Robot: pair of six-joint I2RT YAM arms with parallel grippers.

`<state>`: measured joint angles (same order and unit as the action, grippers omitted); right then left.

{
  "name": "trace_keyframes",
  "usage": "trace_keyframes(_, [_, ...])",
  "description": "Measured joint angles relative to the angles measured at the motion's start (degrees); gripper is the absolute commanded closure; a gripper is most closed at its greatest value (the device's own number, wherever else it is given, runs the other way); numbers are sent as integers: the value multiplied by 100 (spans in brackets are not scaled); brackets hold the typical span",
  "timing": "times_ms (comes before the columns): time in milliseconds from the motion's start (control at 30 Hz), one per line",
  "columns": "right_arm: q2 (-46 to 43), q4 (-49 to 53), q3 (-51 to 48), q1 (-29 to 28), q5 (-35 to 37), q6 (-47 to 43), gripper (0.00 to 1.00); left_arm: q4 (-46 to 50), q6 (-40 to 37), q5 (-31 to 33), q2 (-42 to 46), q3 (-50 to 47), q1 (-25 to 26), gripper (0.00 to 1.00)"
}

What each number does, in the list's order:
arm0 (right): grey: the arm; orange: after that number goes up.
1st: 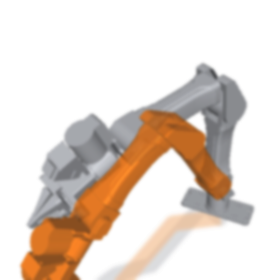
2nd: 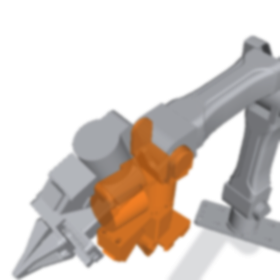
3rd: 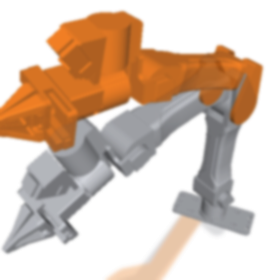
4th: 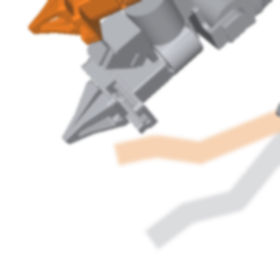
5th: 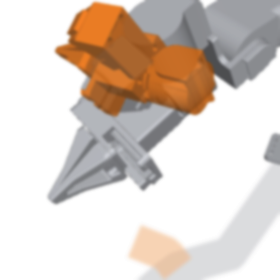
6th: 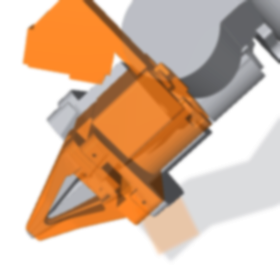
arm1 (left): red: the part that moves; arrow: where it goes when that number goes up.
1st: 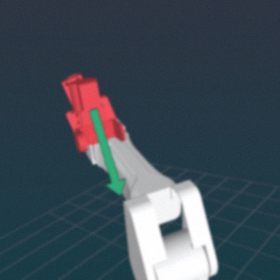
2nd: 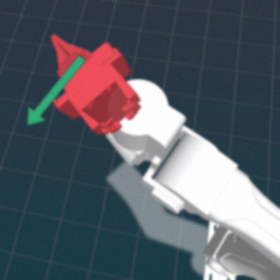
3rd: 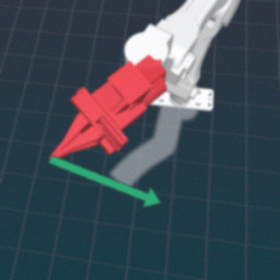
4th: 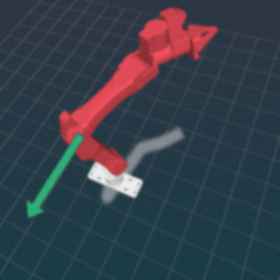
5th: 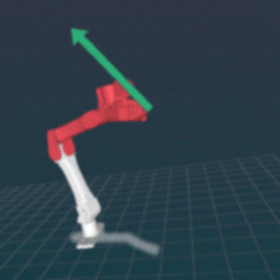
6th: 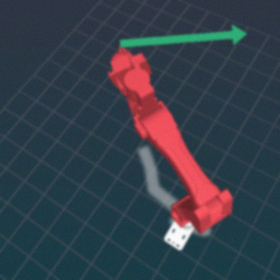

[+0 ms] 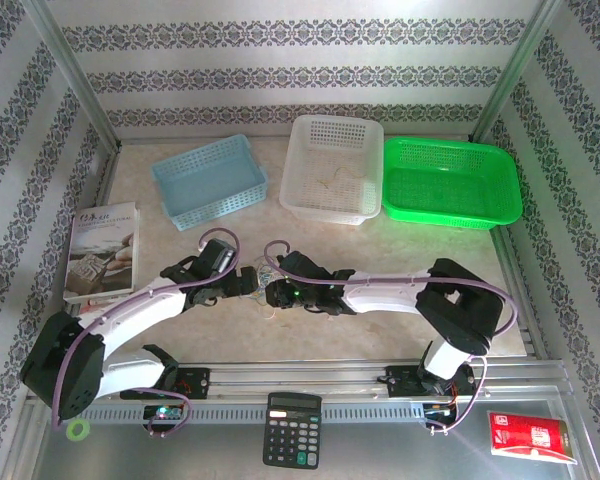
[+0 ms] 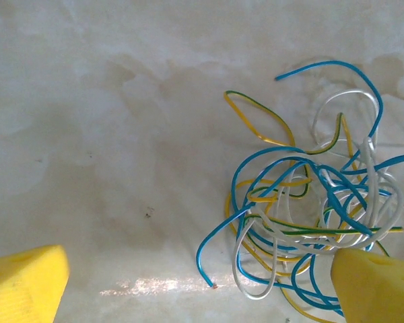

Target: Untangle the cables

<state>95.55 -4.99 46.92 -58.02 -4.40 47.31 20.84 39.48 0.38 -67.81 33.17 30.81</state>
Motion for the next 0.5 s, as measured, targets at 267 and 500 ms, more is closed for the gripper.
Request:
trace_keyframes(267, [151, -26, 35, -2, -17, 149, 65, 0, 4, 15, 212, -72, 0, 0])
trace_keyframes(500, [363, -94, 98, -2, -17, 229, 70, -2, 9, 15, 299, -138, -2, 0])
